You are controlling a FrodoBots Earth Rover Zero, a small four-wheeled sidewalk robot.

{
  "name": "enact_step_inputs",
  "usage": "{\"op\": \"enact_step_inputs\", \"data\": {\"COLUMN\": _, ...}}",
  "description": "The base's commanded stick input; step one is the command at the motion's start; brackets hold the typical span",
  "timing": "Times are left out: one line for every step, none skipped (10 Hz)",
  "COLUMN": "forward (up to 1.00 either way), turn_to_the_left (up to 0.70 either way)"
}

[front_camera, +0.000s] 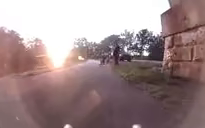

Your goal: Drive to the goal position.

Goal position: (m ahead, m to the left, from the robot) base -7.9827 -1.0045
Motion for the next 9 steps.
{"op": "enact_step_inputs", "data": {"forward": 1.0, "turn_to_the_left": 0.0}}
{"op": "enact_step_inputs", "data": {"forward": 1.0, "turn_to_the_left": 0.0}}
{"op": "enact_step_inputs", "data": {"forward": 1.0, "turn_to_the_left": 0.0}}
{"op": "enact_step_inputs", "data": {"forward": 1.0, "turn_to_the_left": 0.0}}
{"op": "enact_step_inputs", "data": {"forward": 1.0, "turn_to_the_left": 0.0}}
{"op": "enact_step_inputs", "data": {"forward": 1.0, "turn_to_the_left": 0.0}}
{"op": "enact_step_inputs", "data": {"forward": 1.0, "turn_to_the_left": 0.0}}
{"op": "enact_step_inputs", "data": {"forward": 1.0, "turn_to_the_left": 0.0}}
{"op": "enact_step_inputs", "data": {"forward": 1.0, "turn_to_the_left": 0.0}}
